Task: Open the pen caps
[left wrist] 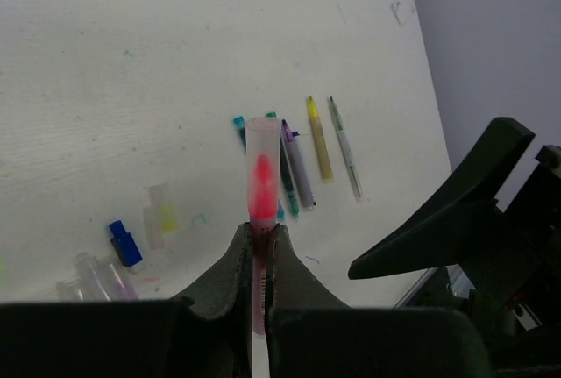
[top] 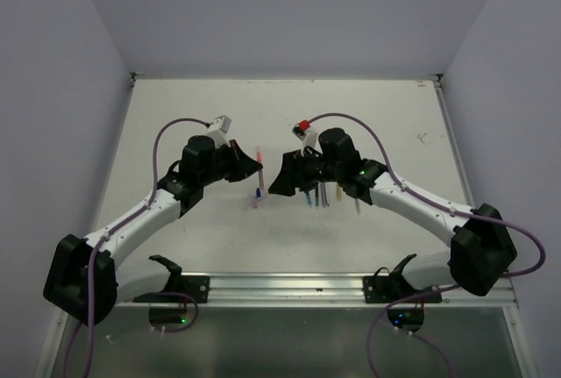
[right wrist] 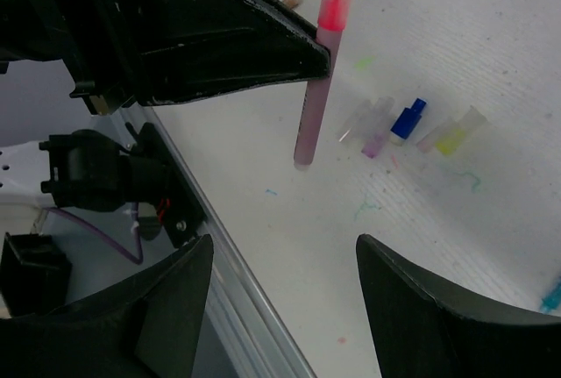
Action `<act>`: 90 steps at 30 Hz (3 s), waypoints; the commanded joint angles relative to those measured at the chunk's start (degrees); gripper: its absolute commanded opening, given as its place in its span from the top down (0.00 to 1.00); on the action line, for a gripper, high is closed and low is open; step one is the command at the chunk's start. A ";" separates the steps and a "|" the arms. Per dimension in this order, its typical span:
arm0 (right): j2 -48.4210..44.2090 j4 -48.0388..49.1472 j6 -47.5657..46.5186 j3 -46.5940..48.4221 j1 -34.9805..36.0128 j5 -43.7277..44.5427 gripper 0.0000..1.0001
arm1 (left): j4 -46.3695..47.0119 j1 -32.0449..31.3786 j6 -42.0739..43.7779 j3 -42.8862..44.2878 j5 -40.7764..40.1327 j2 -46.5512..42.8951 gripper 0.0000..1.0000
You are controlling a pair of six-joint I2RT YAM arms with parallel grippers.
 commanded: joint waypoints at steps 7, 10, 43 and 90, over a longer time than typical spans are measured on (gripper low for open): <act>4.59 15.70 5.67 -0.97 0.55 -3.60 0.33 | 14.59 -0.59 -11.45 -4.04 8.80 -2.05 1.00; 7.22 16.95 6.65 -0.80 0.99 -3.07 0.37 | 15.66 -0.86 -12.95 -4.92 9.78 -1.96 1.00; 5.74 25.30 12.18 -8.00 1.96 -7.81 1.00 | 17.07 -1.30 -13.66 -4.48 8.55 -0.47 0.42; 20.77 -11.70 3.05 4.39 11.02 41.05 1.00 | -4.20 2.57 -0.56 -15.29 -9.47 -0.47 0.93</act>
